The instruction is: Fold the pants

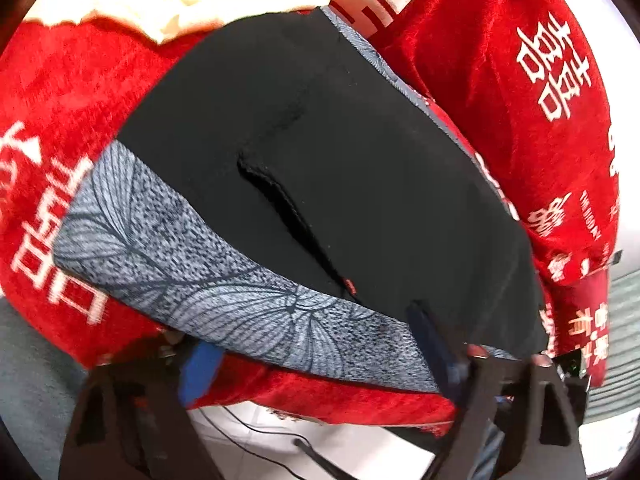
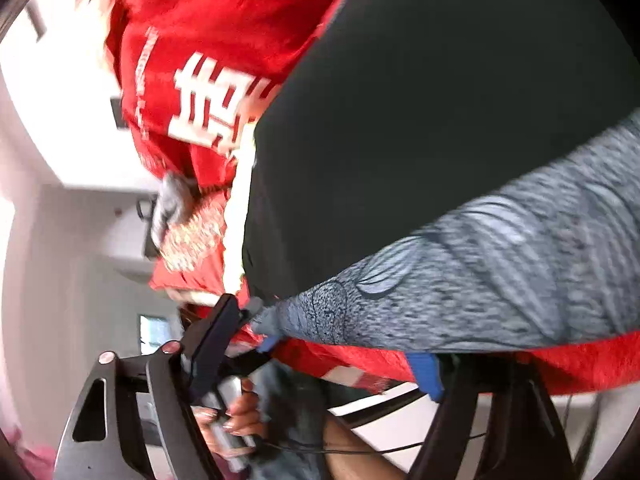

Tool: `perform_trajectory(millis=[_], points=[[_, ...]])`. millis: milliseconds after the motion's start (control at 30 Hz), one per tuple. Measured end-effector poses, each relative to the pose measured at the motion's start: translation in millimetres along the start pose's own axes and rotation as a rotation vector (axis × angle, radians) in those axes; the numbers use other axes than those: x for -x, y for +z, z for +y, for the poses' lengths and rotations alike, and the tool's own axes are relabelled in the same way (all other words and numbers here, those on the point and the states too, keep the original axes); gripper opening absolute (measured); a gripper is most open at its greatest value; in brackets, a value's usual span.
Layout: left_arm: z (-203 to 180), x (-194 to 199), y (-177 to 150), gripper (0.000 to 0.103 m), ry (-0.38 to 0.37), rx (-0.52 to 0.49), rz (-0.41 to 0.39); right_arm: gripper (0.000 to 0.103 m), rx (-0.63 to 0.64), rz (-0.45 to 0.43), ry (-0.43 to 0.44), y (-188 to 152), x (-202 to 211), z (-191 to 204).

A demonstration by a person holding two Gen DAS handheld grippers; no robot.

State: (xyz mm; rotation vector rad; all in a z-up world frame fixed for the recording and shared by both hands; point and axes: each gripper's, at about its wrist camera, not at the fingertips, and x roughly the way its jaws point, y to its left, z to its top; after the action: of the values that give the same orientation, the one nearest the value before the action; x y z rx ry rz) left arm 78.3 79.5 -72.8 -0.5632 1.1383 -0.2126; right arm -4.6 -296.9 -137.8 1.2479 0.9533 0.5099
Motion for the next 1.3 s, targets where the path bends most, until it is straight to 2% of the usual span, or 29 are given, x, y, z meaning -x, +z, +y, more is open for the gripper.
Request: perform_trajectory(millis=[33,67,100,133,167,267,433,567,633,833,933,1000,1133,1167,1300], points=[[0.9,1.2,0.4,0.040,0.000,-0.018,0.004,0.063,-0.035,-0.004,-0.001,0.4,2.0,-5.6],[0.7,-0.7,1.6,0.033,-0.008,-0.022,0.020,0.046,-0.067,-0.002,0.000,0.9,3.3,-11.1],[1.8,-1.0,3.1,0.032,-0.020,-0.012,0.025,0.035,-0.100,-0.003,0.003,1.4,4.4,-17.5],[2.1,0.6,4.7,0.026,-0.022,-0.005,0.022,0.008,-0.113,-0.008,-0.010,1.5,5.9,-20.6],[0.4,4.7,6.3,0.023,-0.016,-0.004,0.017,0.005,-0.108,-0.013,-0.025,1.5,8.0,-19.8],[-9.4,28.9,13.5,0.022,-0.045,-0.024,-0.012,0.005,0.030,-0.018,-0.063,3.0,17.5,13.7],[-48.1,68.3,41.5,0.022,-0.075,-0.122,-0.087,0.005,0.305,-0.020,-0.120,23.1,36.2,93.9],[-89.9,78.4,82.1,0.022,-0.068,-0.201,-0.131,0.005,0.408,-0.007,-0.155,61.7,34.4,135.5],[-109.6,75.7,108.0,0.022,-0.063,-0.238,-0.151,0.005,0.436,0.008,-0.178,91.7,25.0,148.4],[-148.1,30.8,175.4,0.022,0.021,-0.304,-0.185,0.005,0.433,0.040,-0.215,182.6,-22.1,152.2],[-148.2,-6.6,204.6,0.022,0.083,-0.301,-0.177,0.005,0.442,0.065,-0.284,224.3,-55.6,145.7],[-142.6,-35.1,219.7,0.022,0.158,-0.298,-0.173,0.006,0.422,0.087,-0.323,251.7,-77.9,129.3],[-120.0,-78.7,233.9,0.023,0.308,-0.274,-0.132,0.009,0.364,0.125,-0.385,281.4,-109.7,91.8],[-110.0,-89.5,235.6,0.023,0.321,-0.265,-0.113,0.009,0.356,0.135,-0.411,286.3,-117.3,83.1],[-105.8,-90.5,234.7,0.023,0.316,-0.303,-0.123,0.009,0.314,0.116,-0.354,296.8,-119.3,70.2]])
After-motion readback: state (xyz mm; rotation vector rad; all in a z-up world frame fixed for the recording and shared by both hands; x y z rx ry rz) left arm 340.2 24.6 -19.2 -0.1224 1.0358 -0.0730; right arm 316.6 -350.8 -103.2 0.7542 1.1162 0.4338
